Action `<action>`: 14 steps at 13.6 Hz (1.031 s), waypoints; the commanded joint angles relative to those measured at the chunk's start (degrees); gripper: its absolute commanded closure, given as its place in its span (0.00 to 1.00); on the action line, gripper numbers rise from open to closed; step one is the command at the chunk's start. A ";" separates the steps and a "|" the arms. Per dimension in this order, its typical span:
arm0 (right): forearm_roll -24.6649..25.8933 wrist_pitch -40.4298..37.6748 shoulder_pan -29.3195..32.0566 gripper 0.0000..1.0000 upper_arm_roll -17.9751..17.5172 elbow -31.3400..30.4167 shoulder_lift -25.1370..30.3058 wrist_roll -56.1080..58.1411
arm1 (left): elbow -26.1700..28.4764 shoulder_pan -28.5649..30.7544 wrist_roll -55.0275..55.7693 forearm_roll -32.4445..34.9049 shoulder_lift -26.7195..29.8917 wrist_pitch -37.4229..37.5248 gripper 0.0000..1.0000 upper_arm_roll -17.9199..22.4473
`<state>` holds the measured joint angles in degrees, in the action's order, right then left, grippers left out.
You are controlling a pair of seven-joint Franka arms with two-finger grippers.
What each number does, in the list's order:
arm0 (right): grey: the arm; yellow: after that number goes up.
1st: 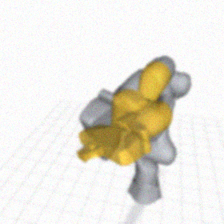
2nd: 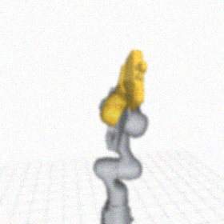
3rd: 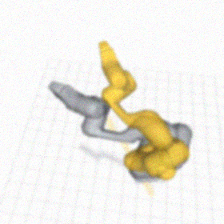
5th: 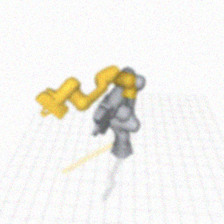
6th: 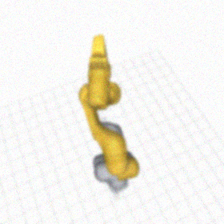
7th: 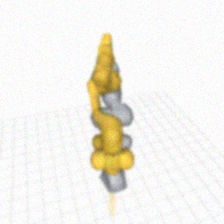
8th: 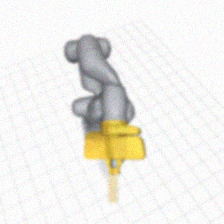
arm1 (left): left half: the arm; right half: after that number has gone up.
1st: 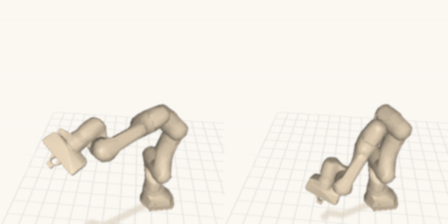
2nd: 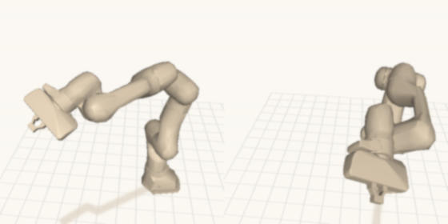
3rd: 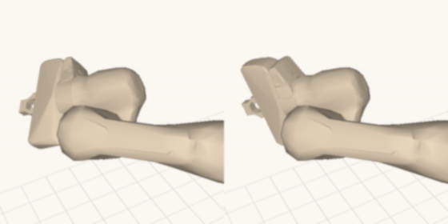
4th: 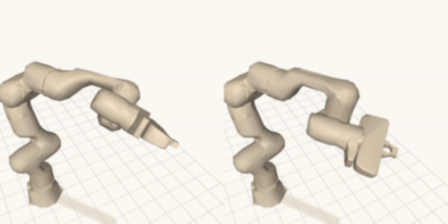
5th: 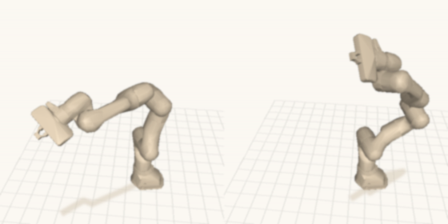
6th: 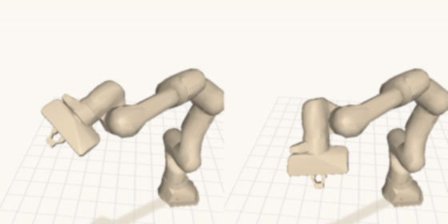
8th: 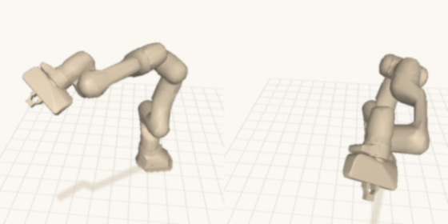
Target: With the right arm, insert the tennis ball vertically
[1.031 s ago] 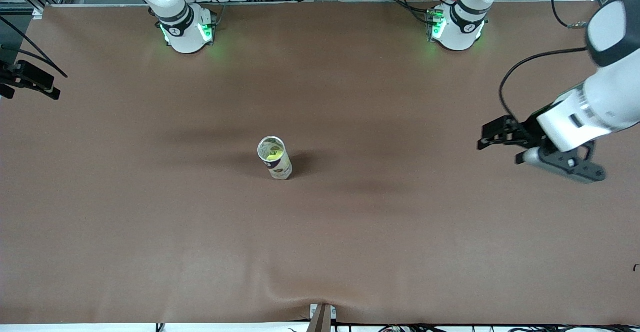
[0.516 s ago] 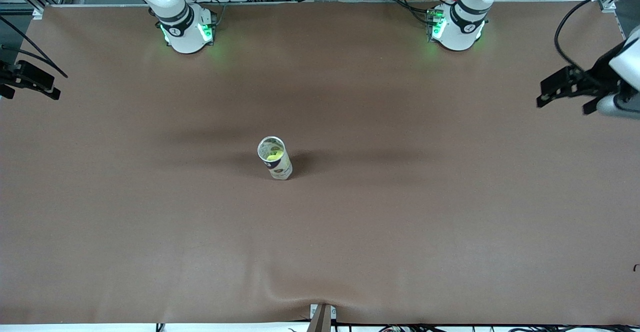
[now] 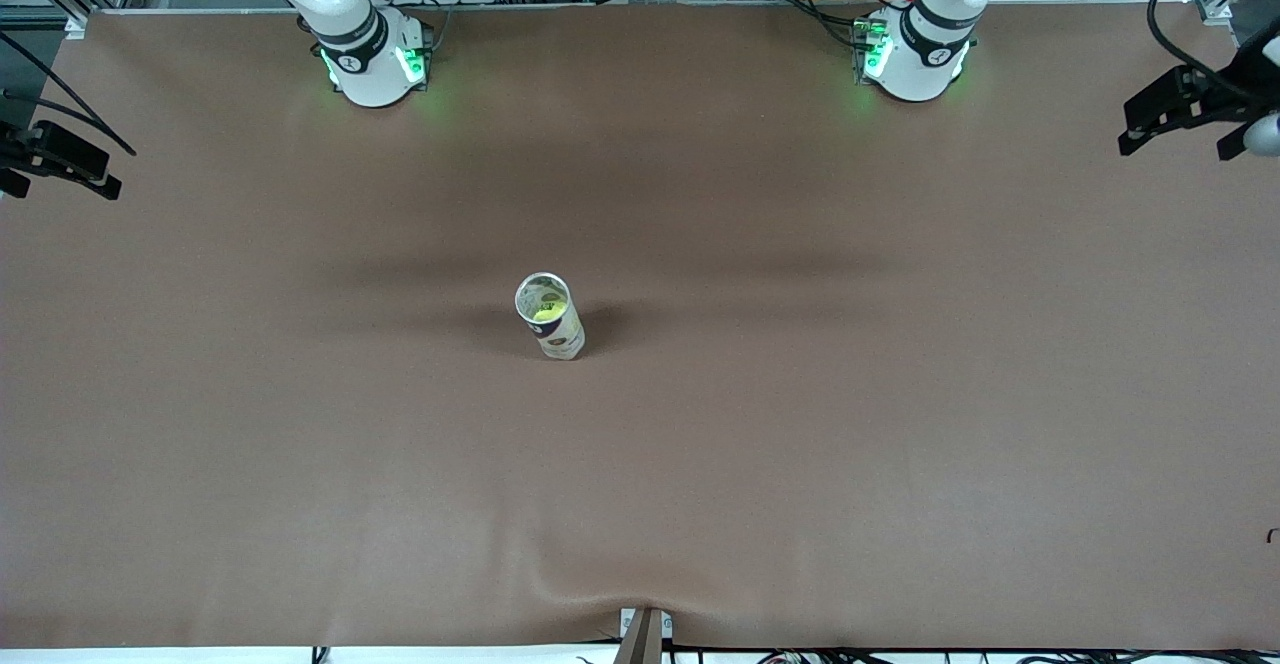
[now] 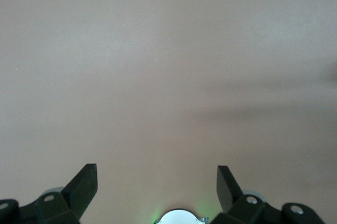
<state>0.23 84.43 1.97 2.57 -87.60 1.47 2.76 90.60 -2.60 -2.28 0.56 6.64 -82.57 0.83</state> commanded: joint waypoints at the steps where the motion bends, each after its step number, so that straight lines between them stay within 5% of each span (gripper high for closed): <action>1: 0.12 -0.23 0.05 0.00 -0.28 -0.11 0.55 0.14 | 3.08 -1.79 3.32 1.20 2.49 -0.40 0.00 0.14; 8: 0.12 -0.31 0.05 0.00 -0.28 -0.11 0.55 0.23 | 3.53 -5.39 16.86 3.48 1.98 -0.57 0.00 -0.39; 14: 0.04 -0.14 0.05 0.00 -0.28 -0.11 0.55 0.23 | 3.26 -6.27 14.68 3.40 1.88 -1.19 0.00 -0.30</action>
<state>0.23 84.43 1.96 2.53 -87.60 1.47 2.76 93.41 -8.19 13.31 2.82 7.74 -83.13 0.47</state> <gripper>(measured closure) 0.000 0.000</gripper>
